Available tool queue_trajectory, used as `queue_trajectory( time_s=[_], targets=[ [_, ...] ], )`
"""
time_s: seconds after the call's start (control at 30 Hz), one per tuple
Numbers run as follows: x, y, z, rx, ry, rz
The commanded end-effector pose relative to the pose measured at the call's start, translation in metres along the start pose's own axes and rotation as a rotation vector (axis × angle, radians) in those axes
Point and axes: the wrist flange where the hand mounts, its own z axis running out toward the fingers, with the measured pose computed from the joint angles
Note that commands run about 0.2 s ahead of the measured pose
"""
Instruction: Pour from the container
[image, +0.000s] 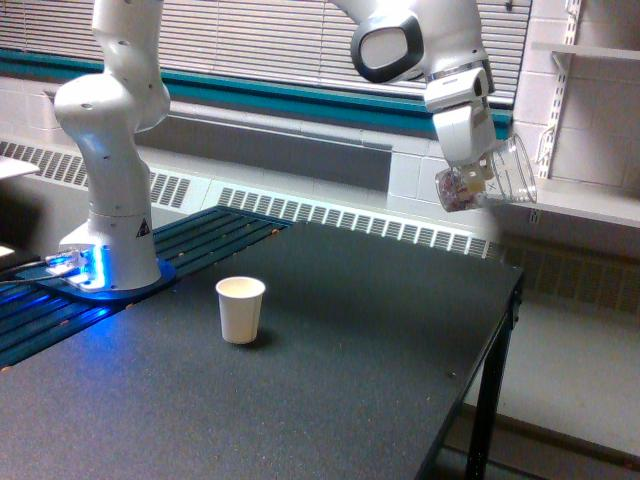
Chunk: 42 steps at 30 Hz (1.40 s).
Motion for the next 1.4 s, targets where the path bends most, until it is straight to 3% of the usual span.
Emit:
queue_trajectory(
  time_s=[0.03,0.3,0.87,1.1,1.4],
  targets=[
    [0.01,-0.009,-0.05,0.078,0.049,0.006],
    [0.013,-0.007,-0.083,0.108,0.089,-0.005],
    [0.019,0.026,-0.198,0.189,0.226,-0.087],
    [0.016,0.043,-0.194,0.162,0.222,-0.111],
    [0.003,0.067,-0.176,0.138,0.198,-0.126]
  ],
)
